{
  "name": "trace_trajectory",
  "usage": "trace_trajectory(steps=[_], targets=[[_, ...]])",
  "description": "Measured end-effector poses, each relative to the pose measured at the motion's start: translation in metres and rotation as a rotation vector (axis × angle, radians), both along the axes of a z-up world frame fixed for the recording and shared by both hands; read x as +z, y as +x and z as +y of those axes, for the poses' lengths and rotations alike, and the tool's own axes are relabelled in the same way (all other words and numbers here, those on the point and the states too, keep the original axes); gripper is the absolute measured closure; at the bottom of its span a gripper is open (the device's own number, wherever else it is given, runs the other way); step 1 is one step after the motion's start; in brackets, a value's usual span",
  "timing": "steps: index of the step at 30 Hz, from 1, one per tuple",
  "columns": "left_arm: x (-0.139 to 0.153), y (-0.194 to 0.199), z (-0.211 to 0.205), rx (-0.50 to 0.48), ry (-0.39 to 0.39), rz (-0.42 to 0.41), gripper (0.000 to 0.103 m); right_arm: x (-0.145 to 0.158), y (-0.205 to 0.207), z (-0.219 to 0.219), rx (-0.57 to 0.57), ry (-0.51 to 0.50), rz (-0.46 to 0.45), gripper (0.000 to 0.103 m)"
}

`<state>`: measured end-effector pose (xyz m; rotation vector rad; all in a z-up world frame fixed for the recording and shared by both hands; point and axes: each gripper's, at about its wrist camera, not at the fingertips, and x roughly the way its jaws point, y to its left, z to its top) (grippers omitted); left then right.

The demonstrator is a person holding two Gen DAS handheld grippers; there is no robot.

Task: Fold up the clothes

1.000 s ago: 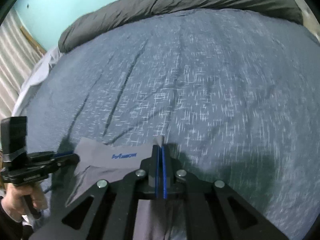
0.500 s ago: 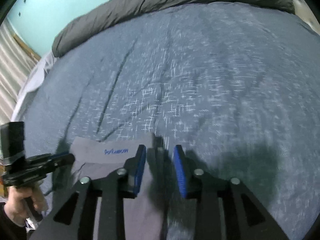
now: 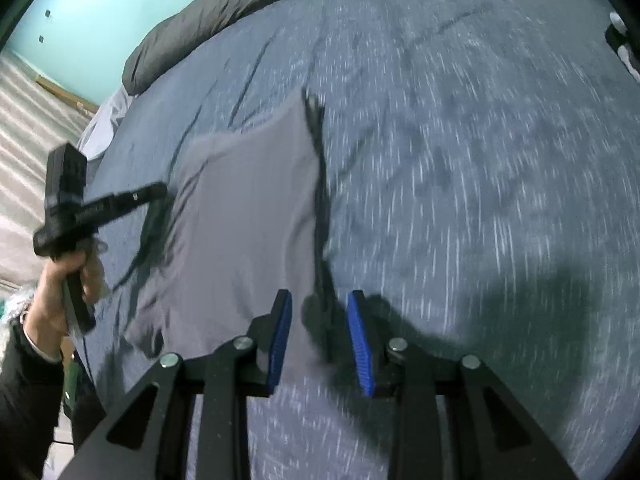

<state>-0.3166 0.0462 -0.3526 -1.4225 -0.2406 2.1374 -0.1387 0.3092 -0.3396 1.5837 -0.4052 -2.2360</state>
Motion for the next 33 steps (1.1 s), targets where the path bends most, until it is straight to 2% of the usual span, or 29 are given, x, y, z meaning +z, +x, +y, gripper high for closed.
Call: trace_trajectory(steps=[3,4,7,21,30,33], targets=[[0.001,0.006,0.002,-0.004,-0.004,-0.005,0.091,0.000,0.004,0.007,-0.012,0.002,-0.003,0.092],[0.001,0.007,0.002,-0.004,-0.004,-0.006,0.091,0.000,0.001,0.006,-0.014,0.003,0.001,0.098],[0.003,0.010,0.002,-0.002,-0.008,-0.006,0.091,0.001,0.002,0.006,-0.013,0.004,0.007,0.101],[-0.007,0.003,-0.007,0.038,0.001,-0.037,0.089,0.000,0.019,0.023,-0.029,-0.030,0.030,0.102],[-0.014,-0.012,-0.013,0.073,0.070,-0.078,0.086,0.010,0.009,0.025,-0.044,-0.057,0.050,0.100],[-0.016,-0.018,-0.012,0.080,0.084,-0.091,0.086,0.016,-0.002,0.027,-0.058,-0.057,0.065,0.092]])
